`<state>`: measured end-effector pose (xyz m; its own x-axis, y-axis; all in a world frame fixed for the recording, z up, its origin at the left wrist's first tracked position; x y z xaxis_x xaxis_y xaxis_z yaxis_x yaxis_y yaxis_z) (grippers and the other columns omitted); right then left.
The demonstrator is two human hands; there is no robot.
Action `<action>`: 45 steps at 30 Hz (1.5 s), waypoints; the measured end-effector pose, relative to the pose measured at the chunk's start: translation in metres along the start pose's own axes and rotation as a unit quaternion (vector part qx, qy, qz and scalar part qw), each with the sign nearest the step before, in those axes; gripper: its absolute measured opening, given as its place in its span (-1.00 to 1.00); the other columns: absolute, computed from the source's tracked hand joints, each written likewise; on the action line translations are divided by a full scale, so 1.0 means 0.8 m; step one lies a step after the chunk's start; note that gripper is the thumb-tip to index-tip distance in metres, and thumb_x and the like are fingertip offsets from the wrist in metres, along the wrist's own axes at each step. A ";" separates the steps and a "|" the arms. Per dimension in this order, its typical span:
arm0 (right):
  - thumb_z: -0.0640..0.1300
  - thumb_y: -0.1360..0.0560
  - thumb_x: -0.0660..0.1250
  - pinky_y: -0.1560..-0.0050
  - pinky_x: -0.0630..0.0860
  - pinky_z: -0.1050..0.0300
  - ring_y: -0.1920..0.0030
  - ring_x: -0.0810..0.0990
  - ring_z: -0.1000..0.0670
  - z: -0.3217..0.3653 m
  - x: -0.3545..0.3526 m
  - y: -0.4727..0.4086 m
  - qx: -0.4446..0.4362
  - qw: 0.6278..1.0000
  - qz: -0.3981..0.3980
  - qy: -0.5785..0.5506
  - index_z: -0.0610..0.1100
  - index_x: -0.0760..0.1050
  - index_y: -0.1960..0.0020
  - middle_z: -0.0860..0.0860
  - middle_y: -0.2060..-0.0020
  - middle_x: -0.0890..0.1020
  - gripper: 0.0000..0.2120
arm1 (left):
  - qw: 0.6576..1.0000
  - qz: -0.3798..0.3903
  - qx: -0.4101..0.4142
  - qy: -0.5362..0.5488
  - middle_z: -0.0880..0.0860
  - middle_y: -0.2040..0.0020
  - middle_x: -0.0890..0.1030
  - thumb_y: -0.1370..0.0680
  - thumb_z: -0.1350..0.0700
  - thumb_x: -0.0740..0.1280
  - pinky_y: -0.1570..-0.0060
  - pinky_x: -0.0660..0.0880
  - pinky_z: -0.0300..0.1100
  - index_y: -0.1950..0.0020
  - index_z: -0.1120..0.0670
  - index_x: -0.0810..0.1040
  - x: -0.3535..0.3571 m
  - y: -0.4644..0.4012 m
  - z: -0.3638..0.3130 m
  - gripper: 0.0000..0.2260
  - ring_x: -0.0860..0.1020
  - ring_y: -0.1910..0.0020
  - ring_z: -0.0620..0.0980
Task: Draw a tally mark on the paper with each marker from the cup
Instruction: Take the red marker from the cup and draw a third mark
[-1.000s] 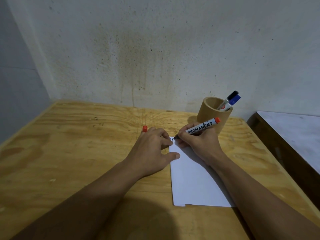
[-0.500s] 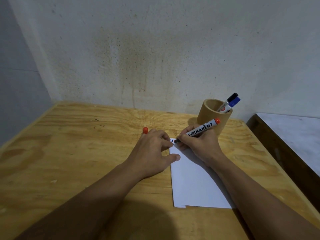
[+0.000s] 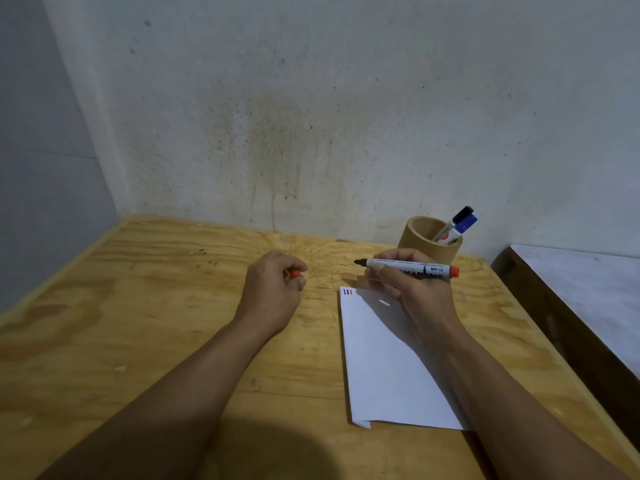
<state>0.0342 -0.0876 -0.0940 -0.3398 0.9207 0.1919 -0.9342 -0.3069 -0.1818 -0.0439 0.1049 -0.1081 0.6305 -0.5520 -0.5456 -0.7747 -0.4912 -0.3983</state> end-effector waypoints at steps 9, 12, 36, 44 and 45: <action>-0.33 -0.44 0.42 0.29 0.66 0.06 0.28 0.72 -0.14 0.040 0.027 0.017 -0.024 0.997 0.028 0.068 -0.37 0.59 0.10 -0.23 0.22 0.73 -0.91 | 0.853 0.108 -0.217 0.463 0.18 0.15 0.68 -0.46 0.36 0.35 0.11 0.65 -0.13 0.07 0.22 0.62 -0.016 0.003 -0.013 -0.89 0.68 0.23 0.02; -0.31 -0.43 0.44 0.32 0.63 0.11 0.30 0.73 -0.10 0.038 0.036 0.020 -0.030 0.995 0.028 0.091 -0.34 0.61 0.11 -0.20 0.24 0.73 -0.92 | 0.838 0.131 -0.218 0.483 0.16 0.21 0.69 -0.46 0.35 0.34 0.11 0.64 -0.14 0.08 0.21 0.62 -0.015 0.007 -0.015 -0.89 0.68 0.22 0.02; -0.13 -0.51 0.40 0.33 0.47 0.23 0.34 0.57 0.18 0.066 0.047 0.031 -0.032 0.982 0.059 0.177 -0.16 0.61 0.11 0.12 0.41 0.62 -0.90 | 0.875 0.089 -0.164 0.446 0.17 0.18 0.72 -0.36 0.20 0.51 0.30 0.58 -0.22 0.05 0.22 0.60 -0.021 0.021 -0.083 -0.78 0.69 0.23 0.07; -0.18 -0.60 0.24 -0.07 0.58 -0.25 0.04 0.61 -0.15 0.140 -0.037 -0.013 -0.019 0.933 -0.044 0.357 -0.16 0.50 0.10 -0.15 0.12 0.64 -0.87 | 0.972 0.020 -0.083 0.220 0.01 0.26 0.56 -0.44 0.13 0.44 0.22 0.58 -0.07 0.10 0.01 0.61 0.001 0.013 -0.114 -0.92 0.54 0.29 -0.05; -0.17 -0.60 0.23 -0.11 0.56 -0.27 0.01 0.62 -0.18 0.152 -0.048 -0.021 -0.024 0.905 -0.045 0.422 -0.15 0.49 0.08 -0.16 0.11 0.64 -0.89 | 0.976 0.028 -0.069 0.203 0.02 0.26 0.57 -0.44 0.15 0.44 0.21 0.59 -0.07 0.10 0.02 0.61 0.005 0.010 -0.115 -0.93 0.55 0.29 -0.03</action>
<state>0.0496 -0.1472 0.0186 -0.0410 0.8040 -0.5933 -0.9414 -0.2301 -0.2467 -0.0431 0.0372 -0.0455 0.5769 -0.7879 -0.2154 -0.8118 -0.5238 -0.2580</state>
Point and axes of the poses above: each hand's wrist, its own y-axis away from the middle knuckle, its own x-axis out of the palm, z = x × y, the point moved 2 cm from there along -y, towards the middle knuckle
